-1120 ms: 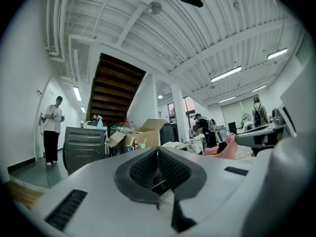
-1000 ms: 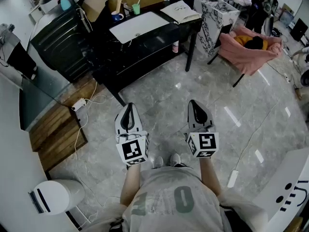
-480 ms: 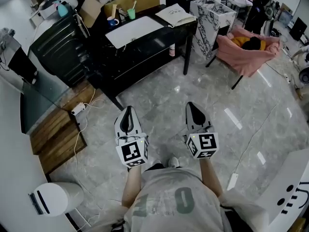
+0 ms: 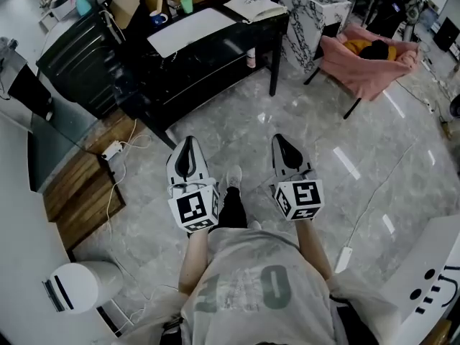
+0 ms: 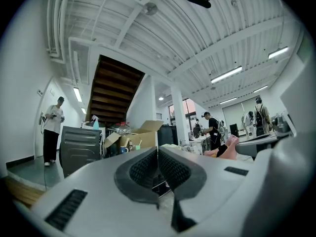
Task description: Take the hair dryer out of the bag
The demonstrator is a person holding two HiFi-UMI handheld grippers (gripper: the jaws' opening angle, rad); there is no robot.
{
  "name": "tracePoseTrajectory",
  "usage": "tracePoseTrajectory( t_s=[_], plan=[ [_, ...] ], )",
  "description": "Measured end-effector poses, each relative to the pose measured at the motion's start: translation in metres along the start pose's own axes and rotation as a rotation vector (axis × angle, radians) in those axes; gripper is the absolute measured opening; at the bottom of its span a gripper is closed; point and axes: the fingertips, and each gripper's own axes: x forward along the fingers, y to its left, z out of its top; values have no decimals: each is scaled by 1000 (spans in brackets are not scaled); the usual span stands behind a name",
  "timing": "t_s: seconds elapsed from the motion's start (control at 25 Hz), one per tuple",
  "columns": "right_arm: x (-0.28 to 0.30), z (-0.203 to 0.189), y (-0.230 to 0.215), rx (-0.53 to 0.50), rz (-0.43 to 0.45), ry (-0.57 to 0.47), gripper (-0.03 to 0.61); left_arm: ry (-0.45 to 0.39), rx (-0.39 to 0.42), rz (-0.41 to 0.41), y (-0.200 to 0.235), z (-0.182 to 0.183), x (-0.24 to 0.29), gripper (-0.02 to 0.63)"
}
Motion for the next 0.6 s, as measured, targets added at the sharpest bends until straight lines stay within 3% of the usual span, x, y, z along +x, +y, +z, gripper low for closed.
tracePoseTrajectory(
  t_s=[0.28,0.6],
  plan=[
    [47,1,-35,-21,-28,-18,31,-26,-4,-14,-2,-8,59,29],
    [148,14,-80,-26,-54,-28,31,-21,5,-50,6,-12,174,29]
  ],
)
